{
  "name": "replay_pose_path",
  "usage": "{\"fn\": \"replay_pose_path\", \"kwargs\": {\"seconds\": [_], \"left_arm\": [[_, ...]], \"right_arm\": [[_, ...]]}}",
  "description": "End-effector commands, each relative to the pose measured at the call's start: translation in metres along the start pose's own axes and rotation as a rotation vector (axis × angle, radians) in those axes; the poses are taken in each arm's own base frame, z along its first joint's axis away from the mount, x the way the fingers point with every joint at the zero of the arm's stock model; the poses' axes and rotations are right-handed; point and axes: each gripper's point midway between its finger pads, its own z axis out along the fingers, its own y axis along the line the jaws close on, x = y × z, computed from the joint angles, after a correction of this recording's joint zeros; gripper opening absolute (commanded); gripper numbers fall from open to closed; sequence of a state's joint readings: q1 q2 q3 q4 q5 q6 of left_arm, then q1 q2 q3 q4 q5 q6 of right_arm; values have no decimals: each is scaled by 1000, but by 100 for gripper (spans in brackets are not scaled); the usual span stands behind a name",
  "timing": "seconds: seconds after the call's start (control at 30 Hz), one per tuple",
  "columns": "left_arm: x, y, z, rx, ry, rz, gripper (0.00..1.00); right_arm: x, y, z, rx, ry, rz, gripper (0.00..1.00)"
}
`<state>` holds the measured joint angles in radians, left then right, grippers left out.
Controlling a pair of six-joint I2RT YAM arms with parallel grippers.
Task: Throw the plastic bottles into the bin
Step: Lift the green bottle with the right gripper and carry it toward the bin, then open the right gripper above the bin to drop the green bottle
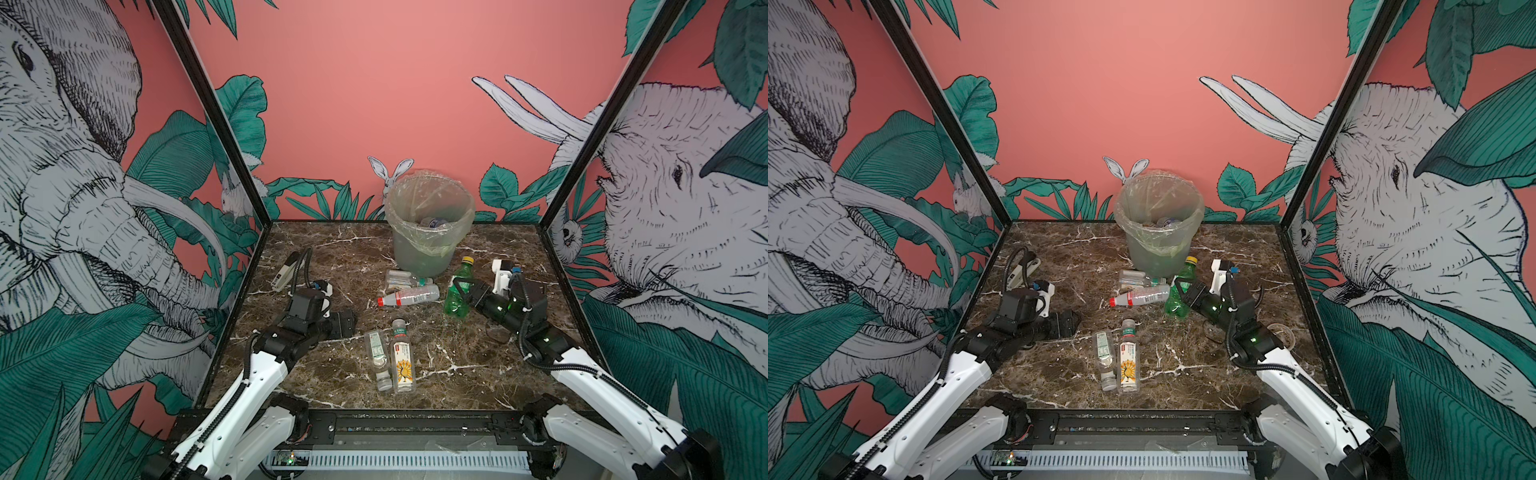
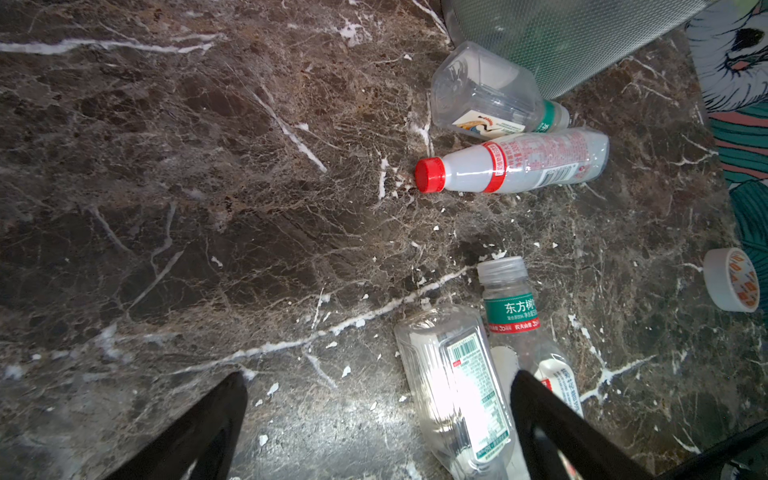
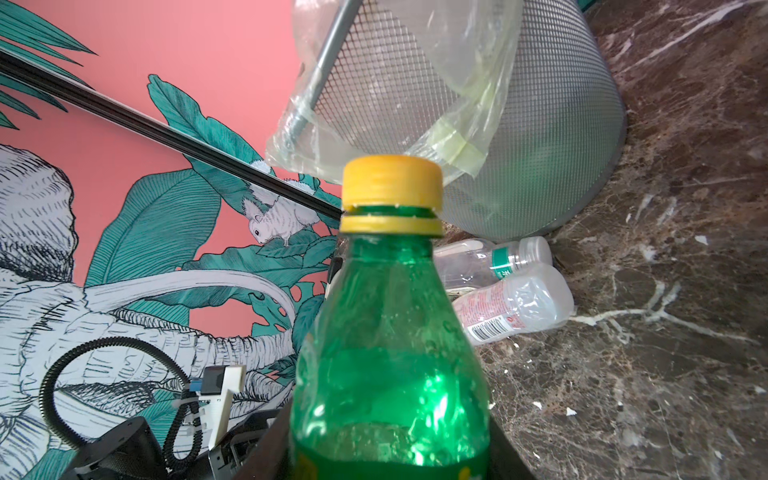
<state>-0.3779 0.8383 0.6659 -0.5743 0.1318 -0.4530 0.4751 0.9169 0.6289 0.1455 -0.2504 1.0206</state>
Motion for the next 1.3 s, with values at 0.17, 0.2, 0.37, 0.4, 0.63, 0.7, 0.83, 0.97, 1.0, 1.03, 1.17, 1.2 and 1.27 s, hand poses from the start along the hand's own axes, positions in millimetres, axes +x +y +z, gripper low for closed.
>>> {"fn": "replay_pose_path", "kwargs": {"seconds": [0.17, 0.2, 0.37, 0.4, 0.63, 0.7, 0.83, 0.97, 1.0, 1.03, 1.17, 1.2, 1.27], "left_arm": [[4, 3, -2, 2, -6, -16, 99], [4, 3, -2, 2, -7, -16, 99], [2, 1, -1, 7, -7, -16, 99], [1, 1, -1, 7, -9, -16, 99], [1, 1, 0, 8, -10, -20, 99], [1, 1, 1, 9, -8, -20, 99], [2, 1, 1, 10, -7, -21, 99], [1, 0, -1, 15, -8, -28, 99], [1, -1, -1, 18, -10, -31, 99], [1, -1, -1, 20, -9, -33, 99], [-1, -4, -2, 34, -13, -48, 99], [-1, -4, -2, 35, -14, -54, 99], [-1, -5, -3, 39, -14, -66, 99]], "right_arm": [[-23, 23, -9, -95, -72, -12, 45], [-22, 21, -10, -93, -75, -9, 45], [-22, 17, -17, -97, -87, -1, 45], [-22, 17, -18, -98, -88, -3, 45], [-20, 16, -27, -104, -98, -19, 45], [-25, 22, -28, -112, -107, -36, 46], [-48, 50, -22, -140, -138, -90, 46], [-90, 103, 7, -199, -150, -160, 46], [-104, 114, 18, -198, -163, -178, 46], [-118, 120, 29, -183, -179, -194, 48], [-181, 146, 82, -84, -196, -221, 89], [-192, 153, 89, -71, -193, -220, 99], [-202, 145, 107, -24, -189, -197, 99]]}}
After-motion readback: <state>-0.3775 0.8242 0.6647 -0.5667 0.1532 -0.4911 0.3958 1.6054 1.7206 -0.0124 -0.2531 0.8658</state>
